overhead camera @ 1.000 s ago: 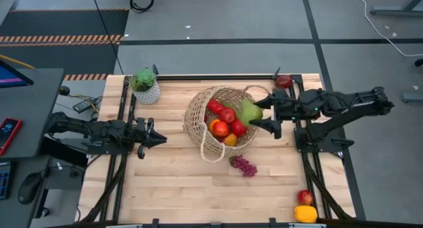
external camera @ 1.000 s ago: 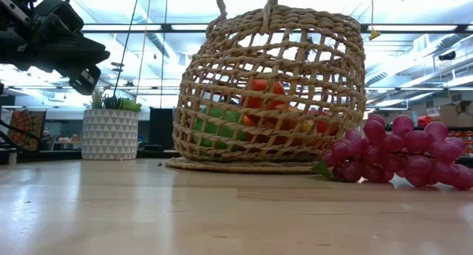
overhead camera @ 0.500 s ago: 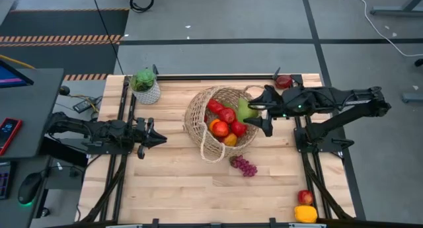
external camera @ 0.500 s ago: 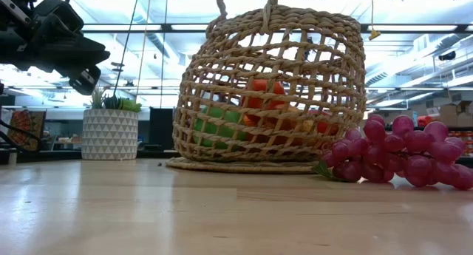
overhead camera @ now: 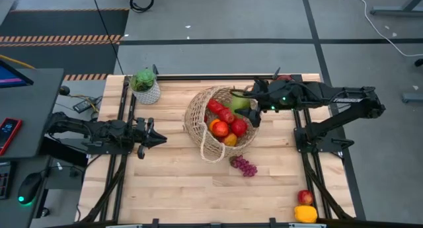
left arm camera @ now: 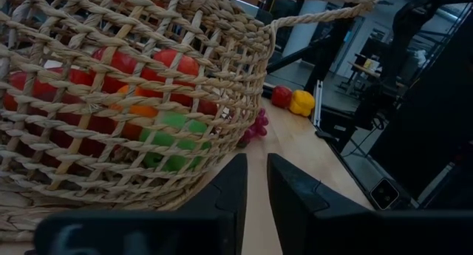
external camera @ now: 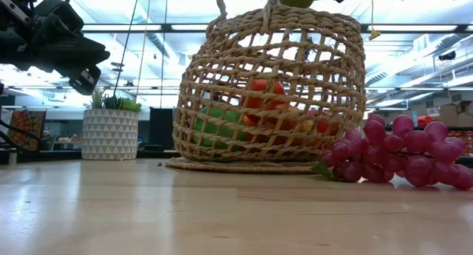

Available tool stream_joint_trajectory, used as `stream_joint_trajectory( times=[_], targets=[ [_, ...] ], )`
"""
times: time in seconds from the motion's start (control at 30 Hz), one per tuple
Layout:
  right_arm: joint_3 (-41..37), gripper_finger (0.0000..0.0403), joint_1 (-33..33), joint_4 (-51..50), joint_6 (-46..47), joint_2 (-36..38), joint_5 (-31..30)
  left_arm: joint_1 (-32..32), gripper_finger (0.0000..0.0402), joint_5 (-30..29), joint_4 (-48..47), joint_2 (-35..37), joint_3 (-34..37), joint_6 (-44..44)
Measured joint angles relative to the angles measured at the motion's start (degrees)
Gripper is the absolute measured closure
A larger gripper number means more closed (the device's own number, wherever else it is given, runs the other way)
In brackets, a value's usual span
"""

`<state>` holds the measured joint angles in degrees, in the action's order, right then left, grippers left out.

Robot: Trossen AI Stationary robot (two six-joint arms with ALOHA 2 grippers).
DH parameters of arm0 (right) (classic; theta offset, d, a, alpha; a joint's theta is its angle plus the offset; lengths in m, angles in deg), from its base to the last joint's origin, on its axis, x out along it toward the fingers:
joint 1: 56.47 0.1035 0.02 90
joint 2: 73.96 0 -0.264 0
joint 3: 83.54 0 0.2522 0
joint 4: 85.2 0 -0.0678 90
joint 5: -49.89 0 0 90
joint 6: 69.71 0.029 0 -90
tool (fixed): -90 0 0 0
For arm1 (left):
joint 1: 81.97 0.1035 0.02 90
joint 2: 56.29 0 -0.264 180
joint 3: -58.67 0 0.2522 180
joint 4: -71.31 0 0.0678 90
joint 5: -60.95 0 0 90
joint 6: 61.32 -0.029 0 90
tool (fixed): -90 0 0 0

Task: Build produce basket
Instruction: Put the green pear into the woven basket

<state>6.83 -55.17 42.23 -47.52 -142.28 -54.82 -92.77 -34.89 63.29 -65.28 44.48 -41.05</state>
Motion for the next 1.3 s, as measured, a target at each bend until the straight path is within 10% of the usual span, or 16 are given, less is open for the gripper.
stream_joint_trajectory(
  times=[0.77, 1.3],
  targets=[
    [23.2, 0.0043, 2.4, -23.7, -8.2, -14.7, 0.9, 0.0, 0.0344, 0.0, 0.0, 0.0, 0.0, 0.0],
    [26.6, 0.0043, 7.6, -25.3, -61.8, -13.5, 0.4, 0.0, 0.0346, 0.0, 0.0, 0.0, 0.0, 0.0]
  ],
)
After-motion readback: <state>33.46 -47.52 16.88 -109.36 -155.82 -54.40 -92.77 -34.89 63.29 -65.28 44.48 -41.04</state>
